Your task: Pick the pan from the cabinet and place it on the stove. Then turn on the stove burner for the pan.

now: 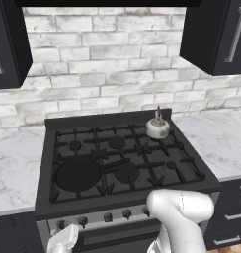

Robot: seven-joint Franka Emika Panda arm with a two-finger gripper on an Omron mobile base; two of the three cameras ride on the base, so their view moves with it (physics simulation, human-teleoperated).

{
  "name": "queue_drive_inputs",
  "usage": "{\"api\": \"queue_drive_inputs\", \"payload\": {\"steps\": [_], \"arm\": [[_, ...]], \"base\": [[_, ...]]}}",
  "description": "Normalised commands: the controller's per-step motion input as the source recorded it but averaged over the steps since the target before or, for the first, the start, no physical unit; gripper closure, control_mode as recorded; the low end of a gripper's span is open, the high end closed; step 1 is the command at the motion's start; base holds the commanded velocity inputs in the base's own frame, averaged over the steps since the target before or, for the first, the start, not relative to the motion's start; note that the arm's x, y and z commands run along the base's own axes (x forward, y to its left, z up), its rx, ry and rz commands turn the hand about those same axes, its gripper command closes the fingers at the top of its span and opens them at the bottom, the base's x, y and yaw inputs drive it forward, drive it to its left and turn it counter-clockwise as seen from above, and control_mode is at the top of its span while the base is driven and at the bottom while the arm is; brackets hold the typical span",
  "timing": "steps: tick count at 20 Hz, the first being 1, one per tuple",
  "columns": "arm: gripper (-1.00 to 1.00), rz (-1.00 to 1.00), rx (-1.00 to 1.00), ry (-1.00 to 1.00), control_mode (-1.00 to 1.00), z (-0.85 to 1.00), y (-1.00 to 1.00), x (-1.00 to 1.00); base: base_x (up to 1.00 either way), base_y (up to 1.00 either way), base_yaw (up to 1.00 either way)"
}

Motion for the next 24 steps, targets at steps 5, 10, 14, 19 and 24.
{"api": "queue_drive_inputs", "payload": {"steps": [5, 10, 14, 19, 24], "arm": [[1.0, 0.0, -0.25, 0.0, -1.0, 0.1, 0.07, -0.08], [1.0, 0.0, -0.24, 0.0, -1.0, 0.07, 0.25, -0.01], [1.0, 0.0, -0.28, 0.01, -1.0, 0.15, 0.16, 0.0], [1.0, 0.0, -0.31, 0.05, -1.0, 0.05, 0.18, -0.01], [-1.0, 0.0, -0.27, 0.05, -1.0, 0.03, 0.29, -0.01]], "base": [[0.0, 0.0, 0.0], [0.0, 0.0, 0.0], [0.0, 0.0, 0.0], [0.0, 0.0, 0.0], [0.0, 0.0, 0.0]]}}
